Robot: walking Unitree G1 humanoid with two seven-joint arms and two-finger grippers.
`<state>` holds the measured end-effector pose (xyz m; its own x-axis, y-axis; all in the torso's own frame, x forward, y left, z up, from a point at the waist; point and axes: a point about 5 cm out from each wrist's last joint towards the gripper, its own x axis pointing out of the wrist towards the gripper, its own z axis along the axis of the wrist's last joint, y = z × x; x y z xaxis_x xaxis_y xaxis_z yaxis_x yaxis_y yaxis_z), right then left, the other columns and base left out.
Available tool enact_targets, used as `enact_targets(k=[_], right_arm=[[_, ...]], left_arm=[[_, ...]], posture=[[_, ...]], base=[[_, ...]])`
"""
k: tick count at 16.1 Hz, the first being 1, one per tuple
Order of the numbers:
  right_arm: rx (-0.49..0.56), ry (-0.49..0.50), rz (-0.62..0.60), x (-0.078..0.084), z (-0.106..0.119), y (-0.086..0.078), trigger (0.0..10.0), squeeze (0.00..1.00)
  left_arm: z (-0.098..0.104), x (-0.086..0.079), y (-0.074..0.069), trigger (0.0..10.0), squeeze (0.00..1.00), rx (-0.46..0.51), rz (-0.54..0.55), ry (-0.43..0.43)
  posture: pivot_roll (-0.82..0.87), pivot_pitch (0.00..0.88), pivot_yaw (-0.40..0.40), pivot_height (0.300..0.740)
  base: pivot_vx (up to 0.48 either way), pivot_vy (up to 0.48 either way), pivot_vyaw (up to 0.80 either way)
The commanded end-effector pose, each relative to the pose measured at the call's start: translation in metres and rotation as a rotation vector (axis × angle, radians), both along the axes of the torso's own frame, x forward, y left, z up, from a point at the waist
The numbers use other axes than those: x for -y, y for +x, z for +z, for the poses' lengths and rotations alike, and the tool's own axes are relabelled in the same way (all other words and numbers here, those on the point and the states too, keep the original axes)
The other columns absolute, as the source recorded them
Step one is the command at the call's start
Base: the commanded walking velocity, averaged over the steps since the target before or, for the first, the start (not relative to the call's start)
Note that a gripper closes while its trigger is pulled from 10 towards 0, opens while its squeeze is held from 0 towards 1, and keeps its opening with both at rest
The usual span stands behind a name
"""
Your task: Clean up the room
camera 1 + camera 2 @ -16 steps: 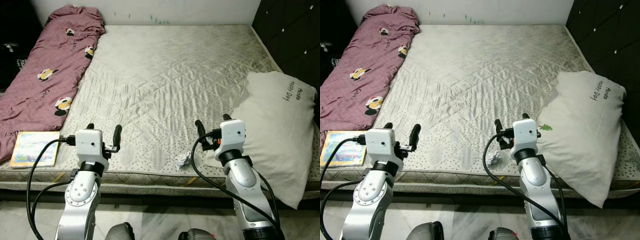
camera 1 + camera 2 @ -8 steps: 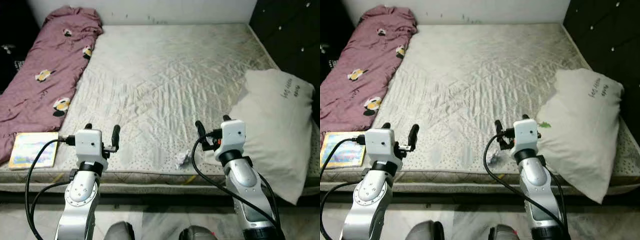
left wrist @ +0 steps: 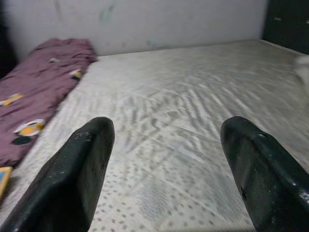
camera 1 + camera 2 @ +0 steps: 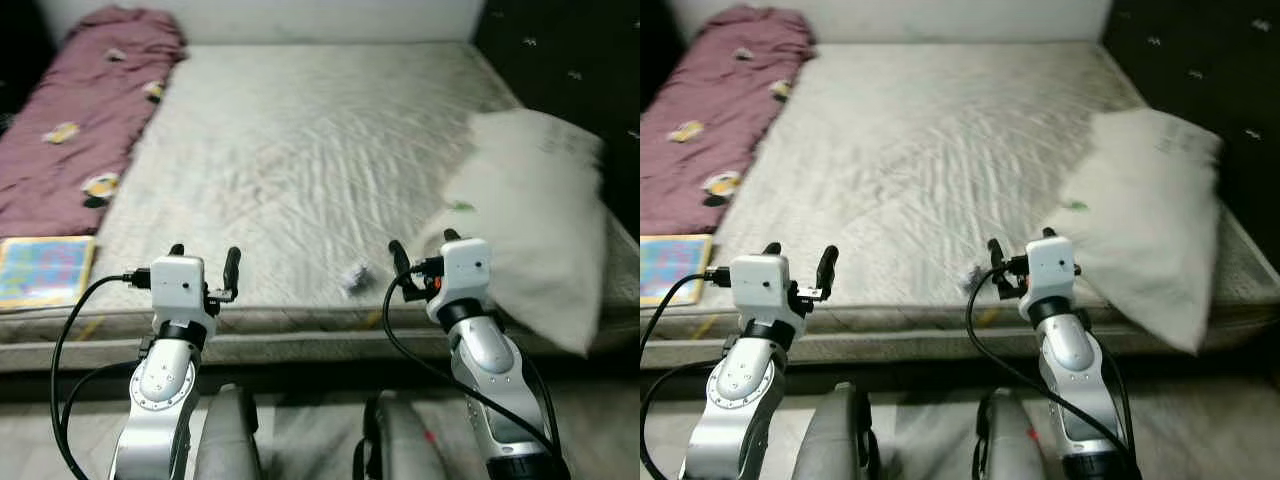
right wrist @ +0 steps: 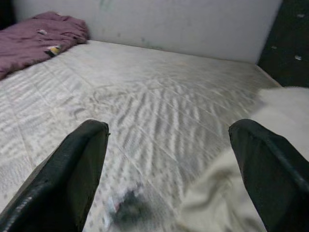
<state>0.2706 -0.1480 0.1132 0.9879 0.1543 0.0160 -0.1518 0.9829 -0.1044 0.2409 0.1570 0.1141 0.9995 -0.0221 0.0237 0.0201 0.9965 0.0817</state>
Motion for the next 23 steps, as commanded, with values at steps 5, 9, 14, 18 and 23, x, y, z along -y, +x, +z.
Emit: enact_targets(k=[5,9,14,18,23], right_arm=[[0.002,0.01,-0.009,0.0012,0.0029,0.0017,10.0,0.0],[0.001,0.004,-0.007,0.0011,0.0032,0.002,10.0,0.0],[0.001,-0.001,-0.006,0.0015,0.0035,0.0025,10.0,0.0],[0.002,0.001,-0.002,0.0002,0.004,0.0035,10.0,0.0],[0.005,-0.018,0.042,-0.004,0.0045,0.0055,10.0,0.0]], left_arm=[[0.0012,-0.0024,-0.0015,10.0,0.0,-0.004,-0.019,0.001],[0.0015,-0.0017,-0.0015,10.0,0.0,-0.005,-0.028,-0.007],[0.001,-0.001,-0.0015,10.0,0.0,-0.007,-0.034,-0.016],[0.0008,-0.0012,-0.0015,10.0,0.0,-0.01,-0.032,-0.015],[-0.0021,-0.0059,-0.0027,10.0,0.0,-0.036,0.034,0.005]], posture=[[-0.06,0.112,-0.002,0.624],[-0.06,0.116,-0.004,0.624],[-0.06,0.121,-0.005,0.624],[-0.06,0.119,-0.007,0.624],[-0.05,0.126,-0.012,0.624]], base=[[0.053,0.0,0.0],[0.365,0.0,0.0],[0.327,0.0,0.0],[0.314,0.0,0.0],[0.0,0.0,0.0]])
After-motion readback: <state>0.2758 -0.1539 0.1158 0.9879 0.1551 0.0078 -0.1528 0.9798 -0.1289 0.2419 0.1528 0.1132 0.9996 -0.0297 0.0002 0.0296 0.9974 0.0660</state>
